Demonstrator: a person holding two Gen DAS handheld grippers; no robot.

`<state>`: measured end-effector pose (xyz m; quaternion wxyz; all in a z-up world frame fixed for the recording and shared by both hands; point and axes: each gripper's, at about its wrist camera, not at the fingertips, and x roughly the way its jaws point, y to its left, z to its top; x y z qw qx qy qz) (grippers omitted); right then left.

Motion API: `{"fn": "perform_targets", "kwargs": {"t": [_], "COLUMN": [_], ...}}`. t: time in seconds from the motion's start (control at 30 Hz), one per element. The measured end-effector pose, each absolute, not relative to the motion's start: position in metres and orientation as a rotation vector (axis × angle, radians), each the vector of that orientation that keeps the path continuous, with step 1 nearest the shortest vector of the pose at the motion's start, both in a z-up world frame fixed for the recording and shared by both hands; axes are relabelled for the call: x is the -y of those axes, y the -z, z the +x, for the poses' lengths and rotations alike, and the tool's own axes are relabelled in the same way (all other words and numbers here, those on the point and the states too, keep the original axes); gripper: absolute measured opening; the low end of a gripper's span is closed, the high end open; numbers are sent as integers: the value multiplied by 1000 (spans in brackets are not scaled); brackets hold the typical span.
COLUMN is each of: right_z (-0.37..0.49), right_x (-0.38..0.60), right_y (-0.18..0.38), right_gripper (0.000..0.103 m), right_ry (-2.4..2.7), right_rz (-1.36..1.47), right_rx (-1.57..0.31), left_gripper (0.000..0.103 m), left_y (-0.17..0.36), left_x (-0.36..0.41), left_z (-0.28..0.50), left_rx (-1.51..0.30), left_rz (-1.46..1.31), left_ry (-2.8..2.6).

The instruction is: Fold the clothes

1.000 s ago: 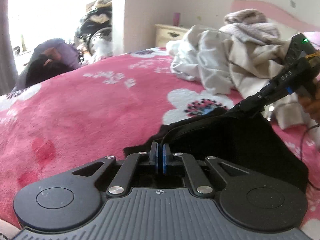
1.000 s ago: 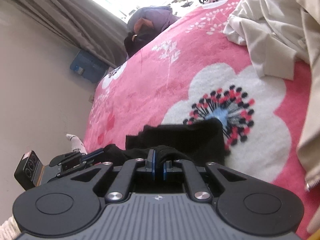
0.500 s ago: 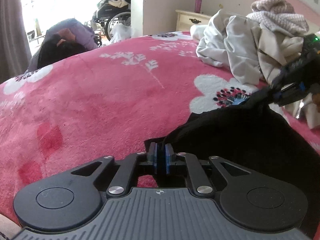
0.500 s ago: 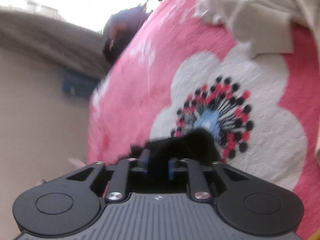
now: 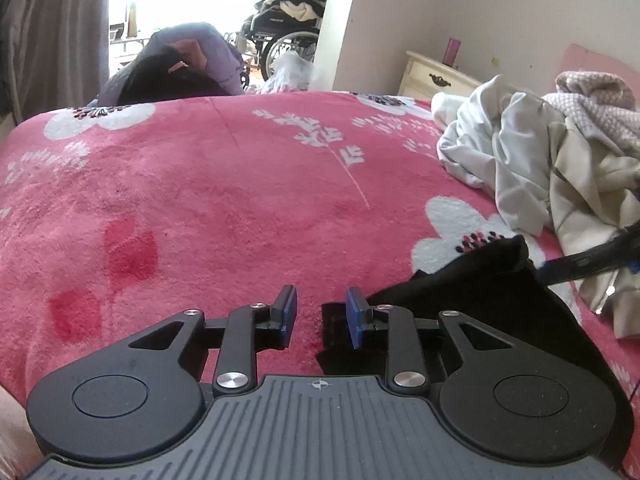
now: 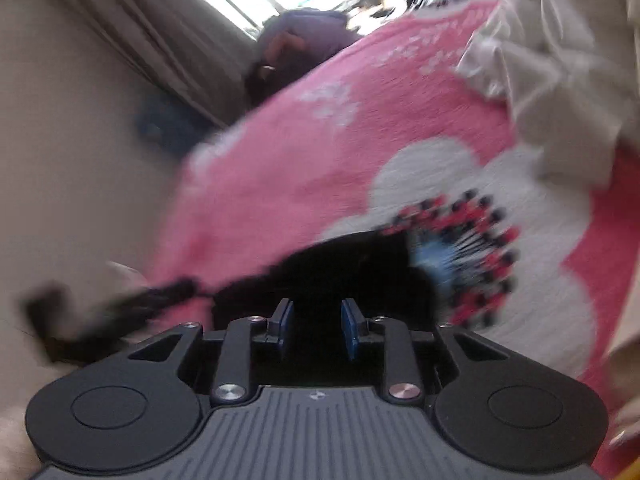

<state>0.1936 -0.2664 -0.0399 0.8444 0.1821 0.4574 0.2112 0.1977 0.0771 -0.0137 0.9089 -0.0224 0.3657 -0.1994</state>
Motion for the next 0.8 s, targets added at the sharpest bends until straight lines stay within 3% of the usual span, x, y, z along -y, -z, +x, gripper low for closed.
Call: {"fn": "perform_targets", "kwargs": {"t": [0.3,0.37,0.5,0.6,0.8], "right_z": [110,86,51,35,35], "right_x": [313,306,287,278,294], "right_y": [-51,-59,-46,-24,9], "right_gripper": [31,31,33,42,42], "right_ry": [-359,-388,-400,-358,-330], "right_rz": [334,292,208,159,271], "right_rx": [-835,-889,-1026,-1121,-1221], "left_gripper": [37,40,46,47,47], "left_y": [-44,-50,-38,-14,22], "left_x": [-86,-80,-63,-58,-72], "left_z": [124,99,42,13,18], "left_rx": [-800,-837,-917,-945,-995], "left_rz": [-118,-135,-136,-114,-167], "left_ry": [395,422,498,497,444]}}
